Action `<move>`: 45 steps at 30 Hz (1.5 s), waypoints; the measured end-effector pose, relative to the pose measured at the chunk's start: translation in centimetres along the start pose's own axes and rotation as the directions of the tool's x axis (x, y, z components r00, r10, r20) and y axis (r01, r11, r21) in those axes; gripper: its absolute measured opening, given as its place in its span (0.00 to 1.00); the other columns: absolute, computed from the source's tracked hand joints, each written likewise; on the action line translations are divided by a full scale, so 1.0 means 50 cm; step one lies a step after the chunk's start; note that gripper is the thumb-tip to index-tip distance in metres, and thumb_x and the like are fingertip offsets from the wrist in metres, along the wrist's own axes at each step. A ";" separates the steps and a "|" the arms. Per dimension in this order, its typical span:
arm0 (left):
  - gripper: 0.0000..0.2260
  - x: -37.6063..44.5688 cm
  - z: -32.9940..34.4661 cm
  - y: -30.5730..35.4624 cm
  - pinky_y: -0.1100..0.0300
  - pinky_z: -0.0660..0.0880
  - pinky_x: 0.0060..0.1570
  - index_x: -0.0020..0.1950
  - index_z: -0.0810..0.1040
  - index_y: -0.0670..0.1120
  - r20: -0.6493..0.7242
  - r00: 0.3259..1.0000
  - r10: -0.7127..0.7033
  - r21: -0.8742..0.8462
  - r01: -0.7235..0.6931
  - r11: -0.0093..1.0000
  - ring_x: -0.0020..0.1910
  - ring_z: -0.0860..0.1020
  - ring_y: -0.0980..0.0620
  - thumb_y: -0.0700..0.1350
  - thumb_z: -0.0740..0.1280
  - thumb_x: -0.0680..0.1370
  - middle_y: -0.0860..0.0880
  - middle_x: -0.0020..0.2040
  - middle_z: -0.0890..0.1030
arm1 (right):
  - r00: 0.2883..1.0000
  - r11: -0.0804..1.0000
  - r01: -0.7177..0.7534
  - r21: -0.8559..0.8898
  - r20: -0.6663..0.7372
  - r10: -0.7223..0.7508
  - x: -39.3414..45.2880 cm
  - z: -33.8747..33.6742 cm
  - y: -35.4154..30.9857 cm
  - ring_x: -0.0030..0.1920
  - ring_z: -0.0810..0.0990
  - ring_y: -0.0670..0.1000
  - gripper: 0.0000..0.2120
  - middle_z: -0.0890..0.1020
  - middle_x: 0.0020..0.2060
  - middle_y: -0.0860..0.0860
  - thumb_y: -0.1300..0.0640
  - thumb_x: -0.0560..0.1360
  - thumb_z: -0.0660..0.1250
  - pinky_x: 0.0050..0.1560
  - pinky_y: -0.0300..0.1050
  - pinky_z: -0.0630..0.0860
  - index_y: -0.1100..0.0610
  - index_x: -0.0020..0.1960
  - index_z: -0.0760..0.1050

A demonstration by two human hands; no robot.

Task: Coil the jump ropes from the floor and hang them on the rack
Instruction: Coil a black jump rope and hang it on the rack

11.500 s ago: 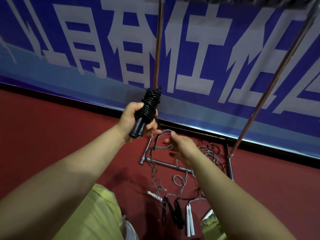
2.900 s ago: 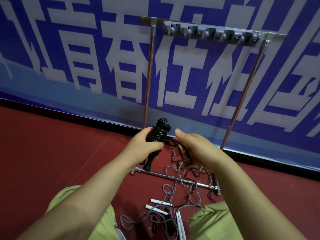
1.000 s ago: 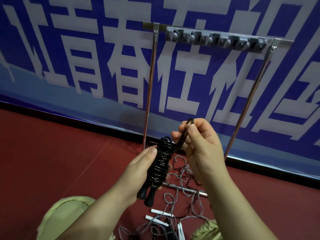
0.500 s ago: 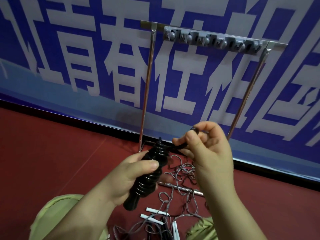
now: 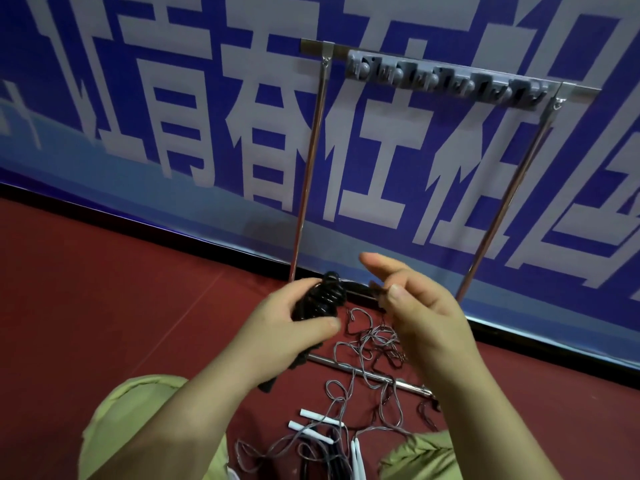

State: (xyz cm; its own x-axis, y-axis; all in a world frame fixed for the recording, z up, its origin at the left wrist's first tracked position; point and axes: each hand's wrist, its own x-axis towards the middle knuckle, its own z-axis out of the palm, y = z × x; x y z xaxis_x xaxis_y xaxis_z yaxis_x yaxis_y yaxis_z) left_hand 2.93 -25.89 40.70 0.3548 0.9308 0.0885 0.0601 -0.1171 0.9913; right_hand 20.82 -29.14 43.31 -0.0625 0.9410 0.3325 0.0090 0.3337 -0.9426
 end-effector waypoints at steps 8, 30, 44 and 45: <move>0.19 -0.003 -0.012 -0.004 0.57 0.72 0.33 0.51 0.79 0.47 0.048 0.994 -0.102 -0.322 0.112 0.940 0.31 0.78 0.50 0.46 0.72 0.61 0.45 0.36 0.79 | 0.969 0.988 -0.084 0.130 0.242 0.051 0.008 -0.015 0.009 0.60 0.79 0.56 0.09 0.82 0.56 0.55 0.46 0.71 0.70 0.61 0.49 0.73 0.51 0.43 0.81; 0.15 0.040 0.023 -0.011 0.65 0.69 0.33 0.54 0.77 0.54 -0.056 0.998 -0.011 0.498 0.038 0.867 0.34 0.75 0.62 0.49 0.71 0.69 0.57 0.41 0.77 | 0.951 0.988 -0.138 -0.066 -0.287 0.113 0.041 0.013 0.070 0.36 0.79 0.45 0.05 0.82 0.32 0.46 0.60 0.69 0.74 0.42 0.40 0.75 0.53 0.39 0.78; 0.10 0.046 0.026 -0.032 0.56 0.77 0.39 0.49 0.75 0.55 -0.077 0.988 -0.132 0.560 0.153 0.814 0.37 0.80 0.55 0.54 0.68 0.69 0.54 0.40 0.80 | 0.966 0.980 -0.175 -0.098 -0.209 0.151 0.047 0.005 0.135 0.36 0.79 0.44 0.07 0.82 0.33 0.47 0.64 0.72 0.71 0.41 0.36 0.75 0.55 0.39 0.78; 0.11 0.046 0.028 -0.029 0.56 0.77 0.39 0.51 0.75 0.55 -0.095 0.989 -0.110 0.622 0.146 0.769 0.37 0.79 0.55 0.54 0.67 0.70 0.55 0.41 0.80 | 0.969 0.976 -0.163 -0.146 -0.210 0.130 0.051 0.005 0.135 0.36 0.79 0.43 0.08 0.82 0.33 0.46 0.65 0.73 0.70 0.41 0.36 0.75 0.55 0.38 0.78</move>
State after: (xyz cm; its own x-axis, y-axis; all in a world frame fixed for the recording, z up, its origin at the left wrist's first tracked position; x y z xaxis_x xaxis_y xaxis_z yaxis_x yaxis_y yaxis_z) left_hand 4.97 -24.07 39.34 0.2556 0.9667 -0.0128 0.6782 -0.1699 0.7150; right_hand 20.46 -24.52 37.77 0.1501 0.9671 0.2054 0.1650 0.1803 -0.9697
